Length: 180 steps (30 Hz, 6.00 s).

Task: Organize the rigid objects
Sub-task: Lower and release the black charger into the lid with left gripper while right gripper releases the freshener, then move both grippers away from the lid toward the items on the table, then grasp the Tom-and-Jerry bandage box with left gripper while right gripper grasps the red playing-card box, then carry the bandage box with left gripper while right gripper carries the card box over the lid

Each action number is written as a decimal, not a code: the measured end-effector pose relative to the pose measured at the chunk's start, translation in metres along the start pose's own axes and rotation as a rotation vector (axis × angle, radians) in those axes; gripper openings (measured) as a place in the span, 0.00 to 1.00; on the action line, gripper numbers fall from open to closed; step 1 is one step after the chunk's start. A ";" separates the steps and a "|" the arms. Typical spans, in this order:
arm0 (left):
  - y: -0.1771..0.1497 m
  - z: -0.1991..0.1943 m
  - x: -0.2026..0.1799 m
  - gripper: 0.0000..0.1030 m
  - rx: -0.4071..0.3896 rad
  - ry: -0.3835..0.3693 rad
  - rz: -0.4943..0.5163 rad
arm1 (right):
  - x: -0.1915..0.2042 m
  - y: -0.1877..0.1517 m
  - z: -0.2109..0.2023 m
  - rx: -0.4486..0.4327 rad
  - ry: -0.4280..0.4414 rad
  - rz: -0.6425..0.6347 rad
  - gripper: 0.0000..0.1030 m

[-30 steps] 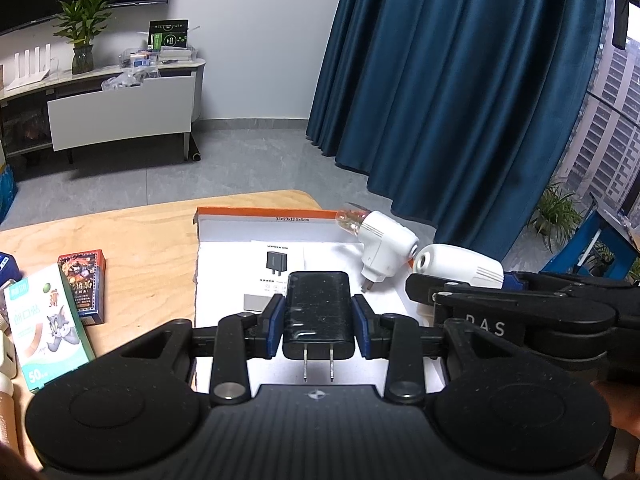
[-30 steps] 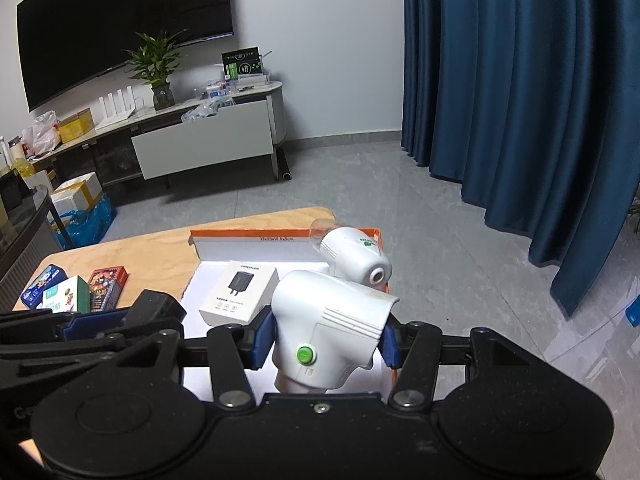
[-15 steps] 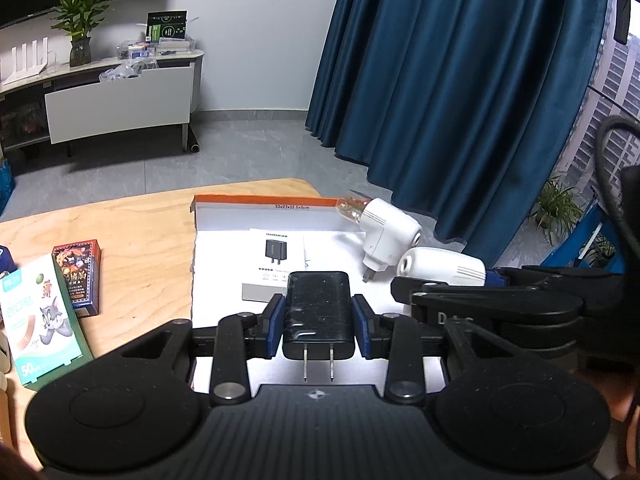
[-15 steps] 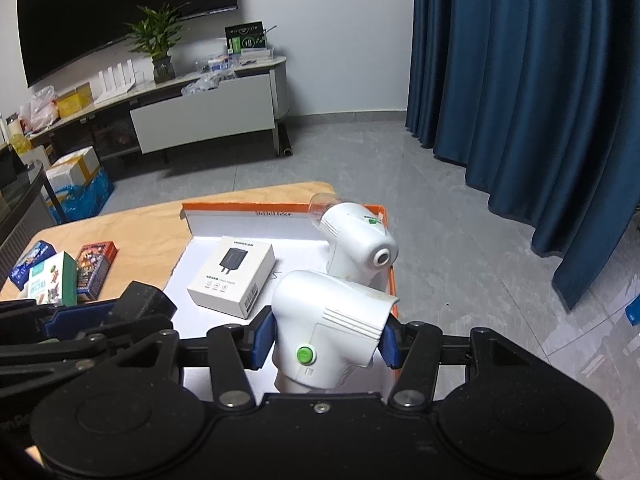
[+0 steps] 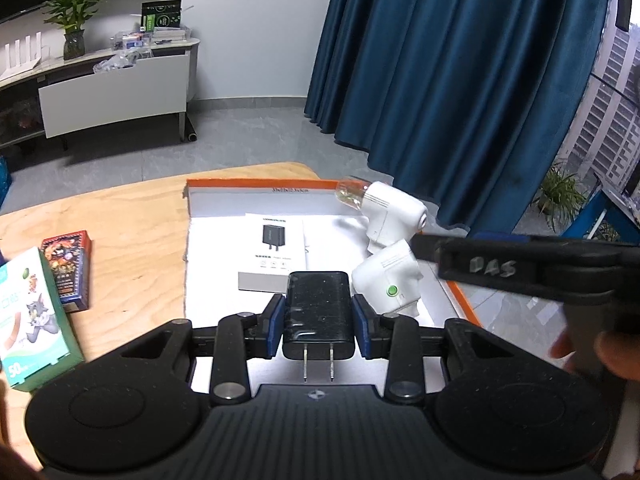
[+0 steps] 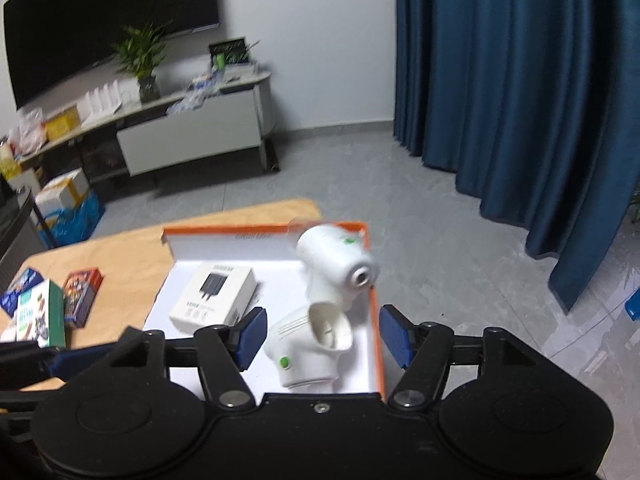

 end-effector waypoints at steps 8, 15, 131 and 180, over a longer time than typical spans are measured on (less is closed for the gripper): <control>0.001 0.015 -0.017 0.39 0.018 -0.039 0.042 | -0.011 -0.002 -0.017 -0.032 -0.005 0.024 0.76; -0.001 0.005 -0.012 0.69 0.013 -0.002 0.014 | -0.007 -0.003 -0.029 -0.049 -0.002 0.027 0.78; -0.106 -0.143 0.208 0.69 -0.084 0.454 -0.309 | 0.292 -0.073 0.120 0.271 0.166 -0.268 0.68; -0.058 -0.093 0.020 0.69 -0.083 0.070 0.013 | 0.003 -0.070 -0.081 -0.017 -0.035 0.037 0.68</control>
Point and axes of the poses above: each gripper's, at about its wrist camera, not at the fingertips, and z roughly the way its jaws point, x to its left, y to its top, the point moved 3 cm from there along z, roughly the way its jaws point, and after that the axes turned 10 degrees about z, right-handed, at the moved point
